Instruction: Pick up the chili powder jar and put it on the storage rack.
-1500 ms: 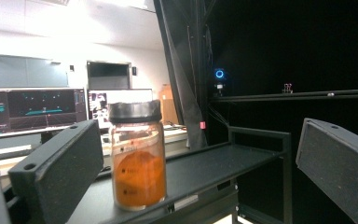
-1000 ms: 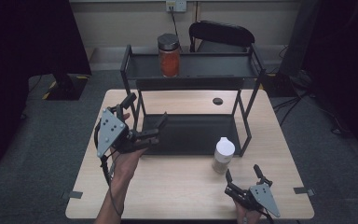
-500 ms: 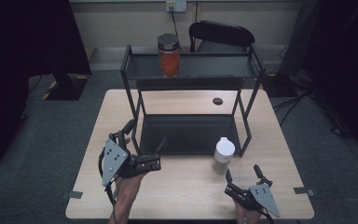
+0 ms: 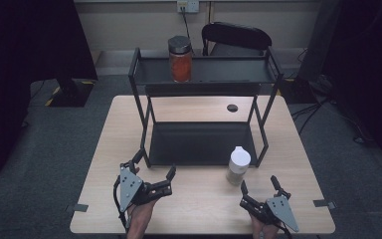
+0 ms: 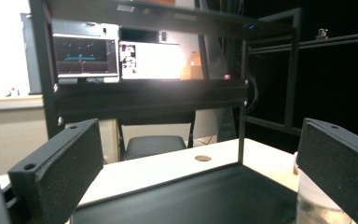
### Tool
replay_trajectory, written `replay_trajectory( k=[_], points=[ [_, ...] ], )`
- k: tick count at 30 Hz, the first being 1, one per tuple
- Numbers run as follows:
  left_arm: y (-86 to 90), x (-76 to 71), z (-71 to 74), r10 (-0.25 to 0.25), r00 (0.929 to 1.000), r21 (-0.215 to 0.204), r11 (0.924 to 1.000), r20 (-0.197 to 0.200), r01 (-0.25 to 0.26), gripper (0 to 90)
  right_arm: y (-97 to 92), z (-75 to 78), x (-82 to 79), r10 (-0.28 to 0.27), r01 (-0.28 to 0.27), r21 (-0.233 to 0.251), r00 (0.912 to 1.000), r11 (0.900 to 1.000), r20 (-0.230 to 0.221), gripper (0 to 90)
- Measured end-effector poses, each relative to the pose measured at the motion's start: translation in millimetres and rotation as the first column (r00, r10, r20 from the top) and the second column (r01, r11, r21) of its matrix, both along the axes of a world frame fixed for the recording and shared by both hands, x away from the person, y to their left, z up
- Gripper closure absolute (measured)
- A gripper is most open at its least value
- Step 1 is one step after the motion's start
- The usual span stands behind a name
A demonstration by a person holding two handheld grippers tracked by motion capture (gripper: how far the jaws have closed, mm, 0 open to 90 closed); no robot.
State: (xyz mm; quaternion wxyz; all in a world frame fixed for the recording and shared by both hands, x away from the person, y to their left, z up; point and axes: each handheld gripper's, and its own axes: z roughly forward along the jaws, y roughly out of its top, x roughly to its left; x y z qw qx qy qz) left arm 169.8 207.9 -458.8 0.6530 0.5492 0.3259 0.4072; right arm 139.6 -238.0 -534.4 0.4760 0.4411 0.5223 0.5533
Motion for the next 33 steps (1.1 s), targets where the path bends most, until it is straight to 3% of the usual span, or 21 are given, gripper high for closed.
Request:
replay_trajectory(
  k=[8,14,19,24,28,30,33],
  points=[
    [0.6,-5.0,-35.7,0.037,0.9989,-0.015,0.9992,-0.029,-0.037,0.0,0.0,0.0,0.0,0.0,0.0,0.0,1.0,1.0,0.0,2.7],
    [6.8,-4.5,-51.4,0.06,0.996,-0.001,0.9982,-0.065,-0.06,0.0,0.1,0.0,0.0,-0.001,0.001,0.0,1.0,1.0,0.0,2.6],
    [8.6,-6.4,-64.9,0.084,0.9947,0.01,0.9965,-0.059,-0.083,0.0,0.3,0.1,0.0,-0.001,0.001,0.0,1.0,1.0,0.0,2.7],
    [6.1,-4.2,-71.7,0.12,0.9902,0.044,0.9921,-0.071,-0.117,0.0,0.3,0.0,0.0,-0.002,0.002,0.0,1.0,1.0,0.0,2.7],
    [6.2,-2.2,-76.5,0.132,0.9864,0.038,0.991,-0.099,-0.128,0.0,0.3,0.0,-0.1,-0.002,0.002,0.0,1.0,1.0,0.0,2.7],
    [5.8,-2.5,-78.1,0.138,0.9866,0.037,0.9901,-0.087,-0.135,0.0,0.4,0.0,-0.1,-0.002,0.002,0.0,1.0,1.0,0.0,2.8],
    [4.1,-1.5,-75.6,0.147,0.9839,0.045,0.9887,-0.101,-0.143,0.1,0.4,0.0,-0.1,-0.002,0.002,0.0,1.0,1.0,0.0,2.8]
  ],
)
